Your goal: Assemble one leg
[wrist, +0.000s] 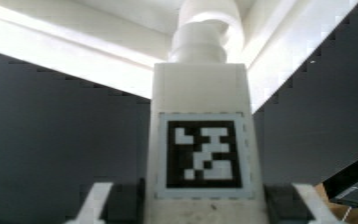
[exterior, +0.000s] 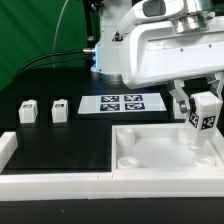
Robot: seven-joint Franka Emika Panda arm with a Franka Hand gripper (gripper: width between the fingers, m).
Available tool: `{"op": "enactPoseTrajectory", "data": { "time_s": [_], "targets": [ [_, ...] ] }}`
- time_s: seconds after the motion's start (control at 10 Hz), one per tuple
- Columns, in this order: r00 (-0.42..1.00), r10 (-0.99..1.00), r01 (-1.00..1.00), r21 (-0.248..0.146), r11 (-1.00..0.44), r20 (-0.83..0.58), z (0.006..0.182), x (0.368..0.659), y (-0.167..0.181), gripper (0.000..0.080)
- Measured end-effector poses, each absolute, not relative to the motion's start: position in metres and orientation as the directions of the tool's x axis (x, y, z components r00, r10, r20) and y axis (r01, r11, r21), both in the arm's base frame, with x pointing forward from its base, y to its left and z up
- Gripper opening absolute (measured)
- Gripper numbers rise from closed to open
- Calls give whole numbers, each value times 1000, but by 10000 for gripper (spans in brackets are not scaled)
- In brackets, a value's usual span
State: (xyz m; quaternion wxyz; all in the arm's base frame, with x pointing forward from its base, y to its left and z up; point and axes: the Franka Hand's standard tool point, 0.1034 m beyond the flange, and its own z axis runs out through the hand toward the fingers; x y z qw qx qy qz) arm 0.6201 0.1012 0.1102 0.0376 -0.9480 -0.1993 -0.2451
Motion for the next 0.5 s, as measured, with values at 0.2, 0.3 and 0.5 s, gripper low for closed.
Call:
{"op": "enactPoseTrajectory", "data": {
  "time_s": [0.2,0.3,0.5],
  "targets": [
    [795,351,389,28,-921,495,103,619,103,294],
    [791,353,395,24,-919,500,103,623,109,294],
    [787,357,401,23,-916,504,102,625,115,294]
  ]
}}
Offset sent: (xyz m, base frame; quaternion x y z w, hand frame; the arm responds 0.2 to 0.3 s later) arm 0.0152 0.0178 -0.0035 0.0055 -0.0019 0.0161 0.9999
